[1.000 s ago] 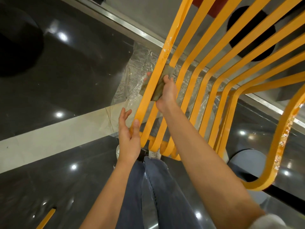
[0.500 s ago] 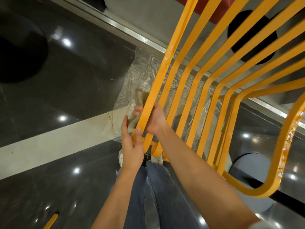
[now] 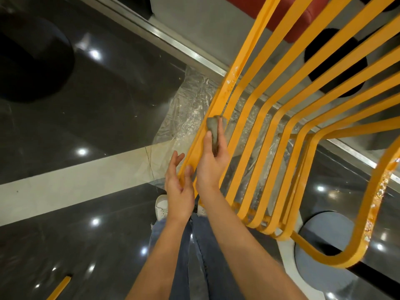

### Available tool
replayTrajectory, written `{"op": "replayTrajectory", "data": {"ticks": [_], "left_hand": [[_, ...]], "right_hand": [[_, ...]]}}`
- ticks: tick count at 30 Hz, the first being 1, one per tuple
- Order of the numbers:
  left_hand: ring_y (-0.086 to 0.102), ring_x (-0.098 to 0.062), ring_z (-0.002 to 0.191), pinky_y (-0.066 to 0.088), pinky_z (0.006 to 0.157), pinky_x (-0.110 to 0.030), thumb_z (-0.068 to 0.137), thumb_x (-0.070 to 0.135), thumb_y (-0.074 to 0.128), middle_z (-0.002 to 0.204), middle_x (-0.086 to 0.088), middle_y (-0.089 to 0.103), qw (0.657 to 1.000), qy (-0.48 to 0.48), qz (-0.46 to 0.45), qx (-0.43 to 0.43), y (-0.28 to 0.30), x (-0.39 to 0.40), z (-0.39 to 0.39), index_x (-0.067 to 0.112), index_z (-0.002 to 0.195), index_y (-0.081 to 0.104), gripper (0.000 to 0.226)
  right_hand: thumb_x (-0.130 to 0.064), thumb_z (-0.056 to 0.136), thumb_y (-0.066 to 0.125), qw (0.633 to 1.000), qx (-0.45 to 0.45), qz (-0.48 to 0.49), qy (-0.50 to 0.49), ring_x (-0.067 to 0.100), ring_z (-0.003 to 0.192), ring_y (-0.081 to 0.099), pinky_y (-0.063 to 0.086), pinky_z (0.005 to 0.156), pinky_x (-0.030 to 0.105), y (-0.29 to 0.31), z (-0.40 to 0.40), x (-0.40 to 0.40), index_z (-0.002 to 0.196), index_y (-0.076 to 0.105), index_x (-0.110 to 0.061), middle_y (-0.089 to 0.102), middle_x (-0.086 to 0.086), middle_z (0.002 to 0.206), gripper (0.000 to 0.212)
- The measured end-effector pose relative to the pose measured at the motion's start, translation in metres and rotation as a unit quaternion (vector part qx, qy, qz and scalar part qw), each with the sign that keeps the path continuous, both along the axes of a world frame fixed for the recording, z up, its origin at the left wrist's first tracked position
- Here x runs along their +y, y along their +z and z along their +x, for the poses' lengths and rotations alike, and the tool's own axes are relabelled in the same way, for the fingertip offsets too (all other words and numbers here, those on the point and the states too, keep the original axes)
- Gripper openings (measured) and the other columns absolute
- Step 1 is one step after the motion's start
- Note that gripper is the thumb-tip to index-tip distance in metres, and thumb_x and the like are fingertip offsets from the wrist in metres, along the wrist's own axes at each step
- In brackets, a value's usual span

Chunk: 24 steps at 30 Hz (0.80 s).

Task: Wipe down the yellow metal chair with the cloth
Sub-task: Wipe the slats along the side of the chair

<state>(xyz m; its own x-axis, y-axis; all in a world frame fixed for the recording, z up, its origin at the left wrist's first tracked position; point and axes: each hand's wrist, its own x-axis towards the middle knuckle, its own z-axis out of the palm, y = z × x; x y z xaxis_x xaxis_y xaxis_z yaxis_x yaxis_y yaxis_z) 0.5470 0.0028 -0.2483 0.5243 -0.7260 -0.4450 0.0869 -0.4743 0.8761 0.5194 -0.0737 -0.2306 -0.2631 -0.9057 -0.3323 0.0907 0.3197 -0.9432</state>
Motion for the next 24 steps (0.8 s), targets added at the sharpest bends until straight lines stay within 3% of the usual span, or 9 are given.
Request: {"op": "replayTrajectory", "data": {"ticks": [2, 4, 6, 8, 12, 15, 17, 20, 24], "left_hand": [[0.041, -0.007, 0.136, 0.037, 0.113, -0.044, 0.101, 0.037, 0.044, 0.141, 0.013, 0.049, 1.000, -0.003, -0.002, 0.000, 0.000, 0.000, 0.000, 0.024, 0.149, 0.032, 0.051], [0.040, -0.007, 0.136, 0.036, 0.114, -0.042, 0.102, 0.037, 0.043, 0.141, 0.013, 0.050, 1.000, -0.008, -0.004, -0.003, 0.001, 0.000, -0.001, 0.025, 0.149, 0.033, 0.050], [0.041, -0.005, 0.135, 0.036, 0.114, -0.036, 0.103, 0.033, 0.043, 0.140, 0.012, 0.050, 1.000, -0.011, -0.004, 0.000, 0.002, -0.001, -0.001, 0.024, 0.149, 0.033, 0.048], [0.043, -0.005, 0.134, 0.041, 0.108, -0.026, 0.103, 0.029, 0.044, 0.140, 0.010, 0.050, 1.000, -0.010, -0.010, 0.013, 0.002, -0.001, 0.000, 0.022, 0.149, 0.034, 0.048], [0.043, 0.001, 0.132, 0.038, 0.109, -0.024, 0.102, 0.031, 0.045, 0.139, 0.013, 0.051, 1.000, -0.020, -0.012, 0.014, 0.003, -0.001, 0.001, 0.023, 0.147, 0.037, 0.046], [0.044, 0.000, 0.131, 0.036, 0.109, -0.024, 0.102, 0.031, 0.045, 0.138, 0.013, 0.053, 1.000, -0.006, -0.018, -0.002, 0.003, 0.000, -0.001, 0.023, 0.144, 0.041, 0.043], [0.044, 0.000, 0.131, 0.036, 0.108, -0.023, 0.102, 0.032, 0.045, 0.138, 0.011, 0.053, 1.000, 0.000, -0.020, -0.010, 0.002, 0.001, -0.003, 0.021, 0.143, 0.042, 0.042], [0.043, 0.002, 0.131, 0.034, 0.106, -0.015, 0.102, 0.033, 0.044, 0.139, 0.011, 0.052, 1.000, -0.007, -0.021, -0.020, 0.005, 0.002, -0.003, 0.021, 0.144, 0.042, 0.043], [0.041, 0.005, 0.131, 0.031, 0.100, -0.002, 0.102, 0.034, 0.045, 0.140, 0.012, 0.051, 1.000, -0.005, -0.019, -0.023, 0.007, 0.002, -0.004, 0.022, 0.143, 0.043, 0.043]], "right_hand": [[-0.015, 0.101, 0.054, 0.998, 0.055, -0.028, 0.018, 0.005, 0.136, 0.045, 0.038, 0.113, 0.023, -0.001, -0.002, -0.018, 0.142, 0.052, -0.017, 0.054, -0.005, 0.144, 0.040], [-0.011, 0.101, 0.053, 0.993, 0.098, -0.056, 0.021, 0.006, 0.134, 0.048, 0.041, 0.112, 0.027, -0.002, -0.003, -0.043, 0.141, 0.053, -0.013, 0.055, 0.001, 0.144, 0.040], [-0.013, 0.101, 0.053, 0.984, 0.150, -0.072, 0.063, 0.007, 0.115, 0.061, 0.052, 0.094, 0.023, -0.003, -0.005, -0.040, 0.142, 0.052, -0.014, 0.053, 0.006, 0.146, 0.040], [-0.014, 0.102, 0.052, 0.965, 0.207, -0.092, 0.134, 0.012, 0.104, 0.063, 0.047, 0.070, 0.010, 0.002, -0.014, -0.014, 0.144, 0.050, -0.018, 0.048, 0.008, 0.150, 0.042], [0.001, 0.102, 0.045, 0.911, 0.274, -0.148, 0.269, 0.007, 0.141, 0.037, 0.035, 0.098, -0.001, -0.006, -0.040, -0.021, 0.149, 0.042, -0.016, 0.020, 0.010, 0.163, 0.049], [0.008, 0.098, 0.043, 0.856, 0.371, -0.158, 0.324, 0.032, 0.153, 0.002, 0.010, 0.124, 0.032, -0.013, -0.042, -0.061, 0.149, 0.042, -0.018, 0.013, 0.006, 0.165, 0.058], [0.014, 0.092, 0.043, 0.779, 0.430, -0.204, 0.409, 0.035, 0.152, 0.004, 0.005, 0.123, 0.055, -0.008, -0.047, -0.053, 0.147, 0.044, -0.018, 0.026, 0.006, 0.162, 0.064], [0.019, 0.085, 0.041, 0.676, 0.430, -0.296, 0.520, 0.033, 0.149, 0.022, 0.019, 0.121, 0.054, -0.006, -0.078, -0.033, 0.144, 0.048, -0.013, 0.043, 0.009, 0.153, 0.067], [0.018, 0.081, 0.052, 0.685, 0.502, -0.276, 0.451, 0.033, 0.135, 0.045, 0.039, 0.107, 0.052, -0.003, -0.075, -0.096, 0.131, 0.061, -0.013, 0.063, 0.007, 0.132, 0.059]]}}
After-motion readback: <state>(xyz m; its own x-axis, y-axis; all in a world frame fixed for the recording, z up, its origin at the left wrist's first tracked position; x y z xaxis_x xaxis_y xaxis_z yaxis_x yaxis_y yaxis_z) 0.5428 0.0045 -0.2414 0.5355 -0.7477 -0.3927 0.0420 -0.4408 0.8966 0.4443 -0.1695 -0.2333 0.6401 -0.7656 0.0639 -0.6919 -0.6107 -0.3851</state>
